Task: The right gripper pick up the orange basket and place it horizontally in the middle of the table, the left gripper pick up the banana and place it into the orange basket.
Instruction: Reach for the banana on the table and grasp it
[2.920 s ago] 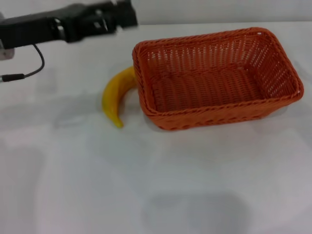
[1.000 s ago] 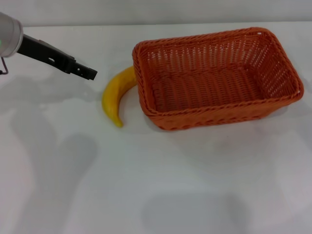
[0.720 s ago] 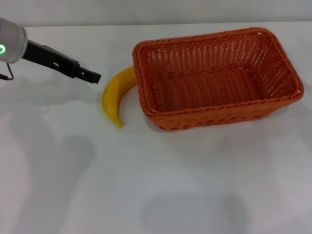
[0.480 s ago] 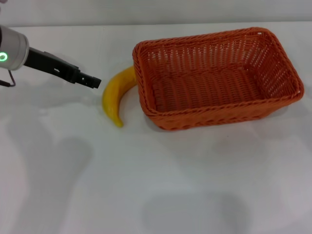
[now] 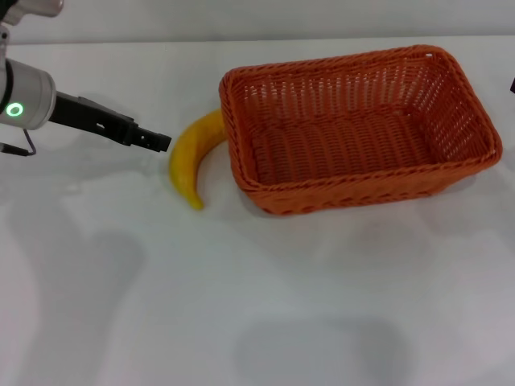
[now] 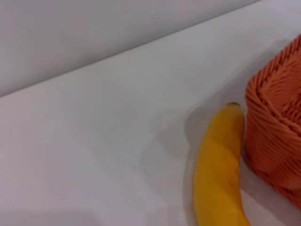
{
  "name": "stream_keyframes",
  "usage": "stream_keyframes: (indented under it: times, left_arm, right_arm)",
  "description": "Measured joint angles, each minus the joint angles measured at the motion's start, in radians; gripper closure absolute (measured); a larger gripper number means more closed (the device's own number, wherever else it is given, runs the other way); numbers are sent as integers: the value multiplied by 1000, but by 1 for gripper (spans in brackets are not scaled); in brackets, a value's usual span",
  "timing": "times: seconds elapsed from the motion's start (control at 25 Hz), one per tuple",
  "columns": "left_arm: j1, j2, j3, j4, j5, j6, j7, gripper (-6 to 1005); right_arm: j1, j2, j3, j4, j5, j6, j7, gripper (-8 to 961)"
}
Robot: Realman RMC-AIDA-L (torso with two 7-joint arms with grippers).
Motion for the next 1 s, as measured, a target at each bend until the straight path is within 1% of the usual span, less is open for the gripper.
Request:
stream_keyframes:
  times: [0.52,1.0]
  left_arm:
    - [-8,2,0,99,-14,-104,3,178]
    - [-5,4,0,160,-13,-166,6,187]
  right_arm:
    - [-1,-1,-1,-1,0,-7,2,112]
    - [-5,-1,-1,-1,0,-9,3,113]
